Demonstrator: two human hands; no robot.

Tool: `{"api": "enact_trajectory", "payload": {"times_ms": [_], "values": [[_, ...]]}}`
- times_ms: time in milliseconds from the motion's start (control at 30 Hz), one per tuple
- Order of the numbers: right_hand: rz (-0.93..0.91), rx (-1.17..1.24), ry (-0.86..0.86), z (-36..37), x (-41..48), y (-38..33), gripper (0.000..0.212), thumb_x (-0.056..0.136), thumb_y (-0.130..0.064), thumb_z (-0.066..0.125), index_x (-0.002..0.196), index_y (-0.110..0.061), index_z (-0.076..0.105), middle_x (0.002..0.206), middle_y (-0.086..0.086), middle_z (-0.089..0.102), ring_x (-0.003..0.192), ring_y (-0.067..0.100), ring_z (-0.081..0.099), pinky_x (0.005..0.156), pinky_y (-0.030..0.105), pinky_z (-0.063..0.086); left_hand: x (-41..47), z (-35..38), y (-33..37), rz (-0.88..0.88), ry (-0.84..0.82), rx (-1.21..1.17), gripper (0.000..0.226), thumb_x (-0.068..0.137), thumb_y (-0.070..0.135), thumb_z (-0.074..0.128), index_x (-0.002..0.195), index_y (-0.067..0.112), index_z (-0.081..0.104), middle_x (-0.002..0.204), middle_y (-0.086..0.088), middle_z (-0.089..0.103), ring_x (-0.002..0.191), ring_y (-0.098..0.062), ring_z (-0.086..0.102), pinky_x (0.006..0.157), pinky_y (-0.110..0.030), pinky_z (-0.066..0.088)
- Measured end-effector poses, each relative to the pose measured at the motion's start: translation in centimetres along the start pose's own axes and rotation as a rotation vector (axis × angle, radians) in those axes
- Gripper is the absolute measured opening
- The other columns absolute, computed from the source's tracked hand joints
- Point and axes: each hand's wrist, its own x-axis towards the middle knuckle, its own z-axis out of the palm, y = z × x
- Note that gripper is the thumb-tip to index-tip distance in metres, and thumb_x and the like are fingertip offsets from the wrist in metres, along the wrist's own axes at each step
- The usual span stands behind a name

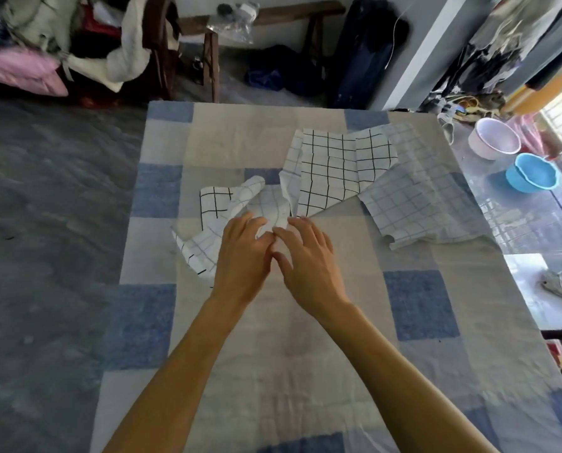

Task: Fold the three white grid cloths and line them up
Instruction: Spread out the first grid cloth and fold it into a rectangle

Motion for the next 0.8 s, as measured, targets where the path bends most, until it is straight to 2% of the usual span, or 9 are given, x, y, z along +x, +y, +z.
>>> {"api": "enact_trajectory", "payload": {"times_ms": [133, 233, 300, 400, 500, 667, 800], "values": [[-0.044, -0.072, 0.040, -2.0, 0.4, 1.1, 0.038, 0.082, -0.019, 0.075, 0.117, -0.017, 0.061, 0.130, 0.008, 0.057, 0.130, 0.030, 0.044, 0.107, 0.043, 0.034, 0.3, -1.6, 2.0, 0.053, 0.086, 0.006, 0.022, 0.071, 0.012, 0.080, 0.091, 0.008, 0.073, 0.105, -0.016, 0.068, 0.106, -0.035, 0.061, 0.097, -0.045, 0.044], [-0.075, -0.125, 0.086, -3.6, 0.7, 1.8, 0.024, 0.080, -0.022, 0.076, 0.103, -0.020, 0.070, 0.122, 0.004, 0.064, 0.128, 0.026, 0.048, 0.107, 0.036, 0.027, 0.1, -2.4, 3.0, 0.057, 0.117, 0.017, 0.025, 0.070, 0.018, 0.081, 0.092, 0.009, 0.072, 0.103, -0.014, 0.069, 0.101, -0.032, 0.063, 0.093, -0.040, 0.046], [-0.108, -0.091, 0.140, -4.9, 0.4, 2.2, 0.016, 0.081, -0.023, 0.074, 0.097, -0.019, 0.072, 0.116, 0.002, 0.067, 0.123, 0.025, 0.051, 0.106, 0.036, 0.030, -0.6, -2.9, 4.0, 0.018, 0.128, 0.021, 0.026, 0.071, 0.020, 0.080, 0.093, 0.010, 0.071, 0.103, -0.014, 0.069, 0.098, -0.032, 0.063, 0.090, -0.039, 0.048], [-0.123, 0.033, 0.240, -7.5, -0.5, 2.8, 0.011, 0.086, -0.024, 0.068, 0.094, -0.017, 0.070, 0.110, 0.001, 0.067, 0.115, 0.022, 0.055, 0.101, 0.031, 0.031, -1.7, -3.8, 5.8, -0.040, 0.128, 0.043, 0.027, 0.076, 0.022, 0.077, 0.098, 0.009, 0.070, 0.103, -0.013, 0.069, 0.096, -0.030, 0.063, 0.088, -0.037, 0.048], [-0.110, 0.114, 0.297, -10.0, -1.5, 4.5, 0.008, 0.088, -0.025, 0.066, 0.093, -0.019, 0.069, 0.109, -0.002, 0.066, 0.110, 0.018, 0.054, 0.098, 0.026, 0.027, -2.3, -5.0, 8.1, -0.068, 0.159, 0.072, 0.020, 0.077, 0.018, 0.075, 0.091, 0.005, 0.072, 0.095, -0.012, 0.069, 0.090, -0.030, 0.063, 0.083, -0.037, 0.048], [-0.082, 0.224, 0.375, -14.5, -3.5, 8.7, 0.006, 0.091, -0.024, 0.062, 0.094, -0.019, 0.064, 0.107, -0.004, 0.063, 0.105, 0.014, 0.053, 0.097, 0.029, 0.035, -3.0, -6.1, 12.4, -0.104, 0.177, 0.114, 0.010, 0.077, 0.012, 0.075, 0.084, 0.006, 0.071, 0.087, -0.009, 0.069, 0.082, -0.028, 0.062, 0.079, -0.036, 0.045], [-0.079, 0.253, 0.433, -17.8, -5.6, 11.9, 0.007, 0.092, -0.024, 0.061, 0.094, -0.018, 0.064, 0.107, -0.002, 0.062, 0.105, 0.015, 0.053, 0.094, 0.027, 0.035, -3.5, -6.7, 16.0, -0.160, 0.164, 0.166, 0.007, 0.080, 0.013, 0.072, 0.083, 0.007, 0.070, 0.084, -0.007, 0.067, 0.082, -0.029, 0.060, 0.077, -0.036, 0.042]]}}
